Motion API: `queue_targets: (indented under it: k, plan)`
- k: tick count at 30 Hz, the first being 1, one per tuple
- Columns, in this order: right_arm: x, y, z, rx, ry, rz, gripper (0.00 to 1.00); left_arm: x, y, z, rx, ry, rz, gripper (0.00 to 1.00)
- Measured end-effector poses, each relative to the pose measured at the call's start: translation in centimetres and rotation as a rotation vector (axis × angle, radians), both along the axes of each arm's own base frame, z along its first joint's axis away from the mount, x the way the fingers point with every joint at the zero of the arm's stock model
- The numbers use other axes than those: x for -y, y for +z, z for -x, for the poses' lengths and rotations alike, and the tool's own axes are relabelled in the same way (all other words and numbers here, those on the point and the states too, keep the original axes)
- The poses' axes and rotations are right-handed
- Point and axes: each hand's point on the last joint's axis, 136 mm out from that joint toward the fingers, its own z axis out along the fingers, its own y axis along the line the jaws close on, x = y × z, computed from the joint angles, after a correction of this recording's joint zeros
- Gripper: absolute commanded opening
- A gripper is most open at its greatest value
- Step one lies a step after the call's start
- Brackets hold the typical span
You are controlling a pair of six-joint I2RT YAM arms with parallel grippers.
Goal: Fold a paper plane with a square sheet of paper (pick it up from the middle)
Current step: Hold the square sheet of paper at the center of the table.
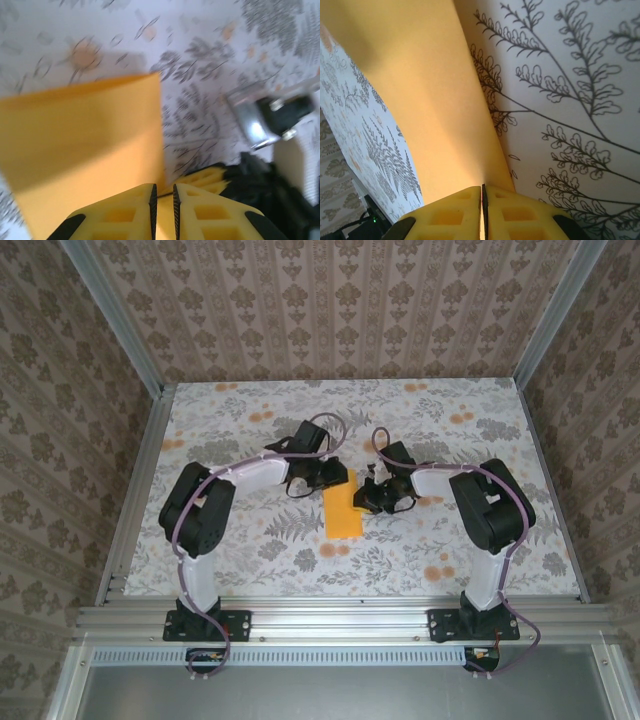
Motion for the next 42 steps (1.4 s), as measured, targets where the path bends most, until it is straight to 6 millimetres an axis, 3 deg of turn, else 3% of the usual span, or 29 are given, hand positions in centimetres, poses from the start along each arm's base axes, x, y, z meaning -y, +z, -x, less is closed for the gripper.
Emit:
queue_targets:
  k: [4, 13, 24, 29, 34, 42]
  plan:
    - [-0.2, 0.0, 0.3, 0.019, 0.039, -0.033, 0.12, 1.0, -0.8, -1.0, 0.003, -0.004, 0.016, 0.18]
    - [-0.7, 0.1, 1.1, 0.040, 0.114, -0.078, 0.12, 1.2, -4.7, -0.3, -0.072, -0.018, -0.020, 0.16]
    - [-0.8, 0.1, 1.3, 0.044, 0.132, -0.092, 0.12, 2.2, -4.1, -1.1, -0.057, -0.028, 0.007, 0.14]
    - [-0.8, 0.2, 1.2, 0.041, 0.124, -0.093, 0.12, 2.0, -5.6, -1.1, -0.077, -0.021, -0.019, 0.12]
    - [-0.7, 0.6, 1.1, 0.024, 0.073, -0.091, 0.13, 2.0, -5.6, -1.2, -0.078, -0.020, -0.023, 0.10]
    - [-0.5, 1.1, -1.0, 0.050, -0.049, -0.068, 0.13, 1.9, -5.6, -1.2, -0.078, -0.017, -0.029, 0.10]
